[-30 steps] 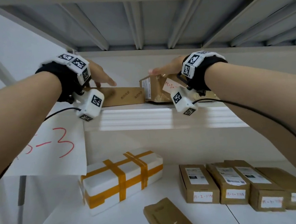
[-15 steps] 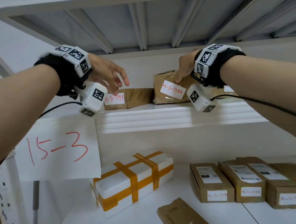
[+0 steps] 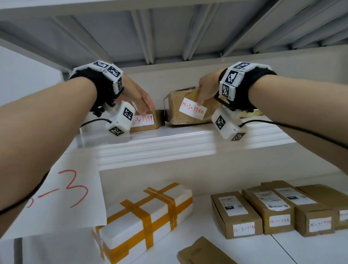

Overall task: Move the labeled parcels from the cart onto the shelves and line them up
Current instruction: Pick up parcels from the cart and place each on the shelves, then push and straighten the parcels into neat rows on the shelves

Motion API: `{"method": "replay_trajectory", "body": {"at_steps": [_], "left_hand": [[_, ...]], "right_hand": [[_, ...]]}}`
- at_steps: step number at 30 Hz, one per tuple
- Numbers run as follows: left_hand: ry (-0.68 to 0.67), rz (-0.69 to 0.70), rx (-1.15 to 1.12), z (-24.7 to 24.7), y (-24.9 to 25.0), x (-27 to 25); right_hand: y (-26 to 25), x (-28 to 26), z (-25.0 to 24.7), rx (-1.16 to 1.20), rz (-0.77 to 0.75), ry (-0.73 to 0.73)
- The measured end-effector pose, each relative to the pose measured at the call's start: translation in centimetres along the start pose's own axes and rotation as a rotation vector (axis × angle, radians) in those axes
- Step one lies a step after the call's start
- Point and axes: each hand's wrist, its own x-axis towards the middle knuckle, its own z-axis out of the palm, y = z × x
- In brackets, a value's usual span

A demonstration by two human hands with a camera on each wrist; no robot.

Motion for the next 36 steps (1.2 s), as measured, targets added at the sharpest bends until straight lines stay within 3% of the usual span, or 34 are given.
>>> {"method": "replay_trajectory", "body": {"at_steps": [2,6,10,13,18,22,30,36], "left_hand": [[-0.006,0.005,0.009,0.6,0.4,0.7],[0.012,-0.003,0.01,1.7,1.2,1.4],[0.045,0.05,-0.056,1.1,1.6,0.7],[0.063,0.123,-0.104,1.0,2.2,-0.3],[0.144,0.192,-0.183,2.3,4.1,-1.0],[0.227,0.19,-0.216,3.9,5.6,-1.9],[0.407,0.186,-0.32,9.1,8.4,-3.5],[0.819,0.225,-0.312,14.6,9.3,-7.0]], "right_hand": [[-0.1,0.0,0.1,0.005,-0.004,-0.03],[-0.3,-0.9,0.1,0.136,0.014,-0.239],[0.0,-2.5,-0.9,0.144,-0.015,-0.313],[0.7,-3.2,-1.2,0.136,-0.089,-0.197],[0.9,-5.2,-0.1,0.255,-0.077,-0.082],[1.1,-6.8,1.0,0.243,-0.128,0.027],[2.1,-9.7,3.7,0.525,-0.232,0.209],[1.2,-13.5,7.7,0.551,-0.26,0.585]]}}
